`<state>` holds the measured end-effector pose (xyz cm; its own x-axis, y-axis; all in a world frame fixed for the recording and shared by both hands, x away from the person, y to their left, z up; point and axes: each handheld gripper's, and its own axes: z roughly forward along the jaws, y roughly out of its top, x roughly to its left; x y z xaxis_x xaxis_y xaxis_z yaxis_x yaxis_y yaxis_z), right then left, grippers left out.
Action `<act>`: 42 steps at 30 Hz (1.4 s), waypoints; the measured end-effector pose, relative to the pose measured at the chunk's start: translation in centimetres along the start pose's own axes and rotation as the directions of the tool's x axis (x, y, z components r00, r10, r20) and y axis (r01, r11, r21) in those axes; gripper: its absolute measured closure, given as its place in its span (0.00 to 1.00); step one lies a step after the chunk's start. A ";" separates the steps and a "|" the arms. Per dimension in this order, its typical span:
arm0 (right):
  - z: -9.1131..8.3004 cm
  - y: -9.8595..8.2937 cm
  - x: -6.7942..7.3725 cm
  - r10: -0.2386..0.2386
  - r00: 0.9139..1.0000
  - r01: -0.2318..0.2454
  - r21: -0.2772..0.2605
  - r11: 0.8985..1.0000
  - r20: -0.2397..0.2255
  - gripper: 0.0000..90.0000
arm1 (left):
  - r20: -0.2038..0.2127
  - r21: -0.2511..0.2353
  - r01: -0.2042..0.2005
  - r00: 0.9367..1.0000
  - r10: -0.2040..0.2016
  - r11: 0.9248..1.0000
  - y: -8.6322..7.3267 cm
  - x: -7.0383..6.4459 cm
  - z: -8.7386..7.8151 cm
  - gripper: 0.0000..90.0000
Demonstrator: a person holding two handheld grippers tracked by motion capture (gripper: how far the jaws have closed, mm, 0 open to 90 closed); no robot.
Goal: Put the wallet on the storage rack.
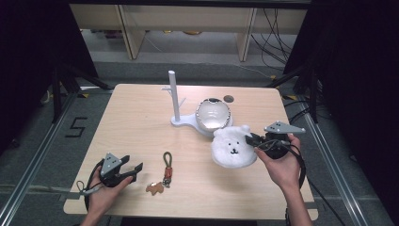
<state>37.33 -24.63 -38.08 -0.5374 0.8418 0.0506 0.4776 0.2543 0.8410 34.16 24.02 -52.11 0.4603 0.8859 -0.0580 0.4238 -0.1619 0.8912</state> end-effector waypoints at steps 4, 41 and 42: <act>0.2 0.5 0.1 0.012 1.000 -0.013 -0.020 1.000 -0.004 0.88 | 0.002 -0.002 -0.001 1.000 0.001 1.000 -0.1 0.0 0.0 0.38; 4.3 6.3 -1.4 -0.019 0.998 0.026 -0.120 0.992 0.061 0.88 | 0.004 0.001 -0.004 1.000 0.004 1.000 -0.1 0.0 0.2 0.39; 4.3 6.5 -1.5 -0.019 0.998 0.026 -0.104 0.994 0.061 0.88 | 0.009 -0.005 -0.003 1.000 0.003 1.000 -0.1 0.0 0.2 0.39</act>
<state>44.29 -22.20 -35.01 -0.5032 0.8642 0.0013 0.3887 0.2250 0.8935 34.29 23.91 -52.32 0.4684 0.8816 -0.0589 0.4187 -0.1628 0.8934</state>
